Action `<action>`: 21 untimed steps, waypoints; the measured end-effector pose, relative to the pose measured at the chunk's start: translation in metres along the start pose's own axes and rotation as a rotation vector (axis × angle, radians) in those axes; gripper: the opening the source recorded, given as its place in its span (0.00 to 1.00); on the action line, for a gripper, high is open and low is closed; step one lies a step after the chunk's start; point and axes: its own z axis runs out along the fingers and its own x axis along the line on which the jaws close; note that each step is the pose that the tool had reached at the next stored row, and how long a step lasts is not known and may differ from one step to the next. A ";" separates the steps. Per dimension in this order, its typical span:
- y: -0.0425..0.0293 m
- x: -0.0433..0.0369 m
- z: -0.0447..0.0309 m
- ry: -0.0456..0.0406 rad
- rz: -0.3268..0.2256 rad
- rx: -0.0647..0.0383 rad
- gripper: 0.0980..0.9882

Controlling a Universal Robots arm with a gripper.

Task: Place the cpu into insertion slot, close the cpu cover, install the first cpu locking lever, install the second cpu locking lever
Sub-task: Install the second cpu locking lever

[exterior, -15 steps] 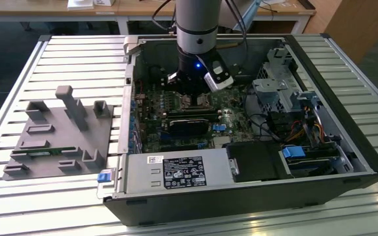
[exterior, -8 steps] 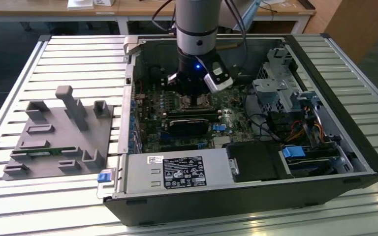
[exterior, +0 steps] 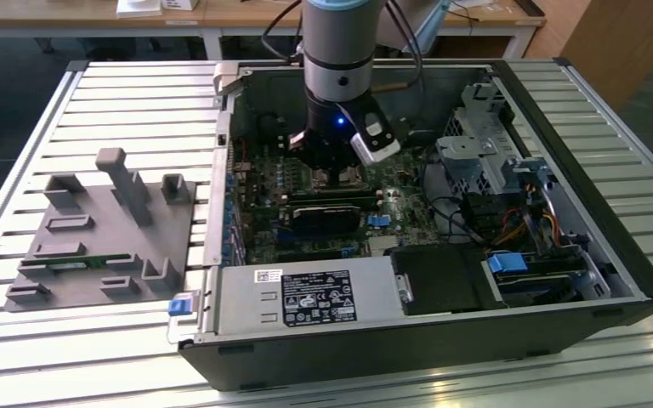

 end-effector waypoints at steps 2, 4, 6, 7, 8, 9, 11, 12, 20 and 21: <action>-0.0001 0.0001 0.0007 0.0001 0.000 0.000 0.01; -0.0001 0.0002 0.0008 0.0003 0.000 -0.001 0.01; -0.0006 0.0005 0.0010 0.0002 0.001 -0.010 0.01; -0.0011 0.0010 0.0009 0.0004 0.001 -0.012 0.01; -0.0015 0.0021 0.0009 0.0004 0.001 -0.013 0.01; -0.0019 0.0043 0.0009 0.0003 0.001 -0.014 0.01; -0.0025 0.0096 0.0007 0.0005 0.001 -0.016 0.01; -0.0026 0.0109 0.0010 0.0003 0.001 -0.016 0.01; -0.0040 0.0137 0.0083 0.0008 0.001 -0.023 0.01; -0.0052 0.0140 0.0083 0.0006 0.001 -0.028 0.01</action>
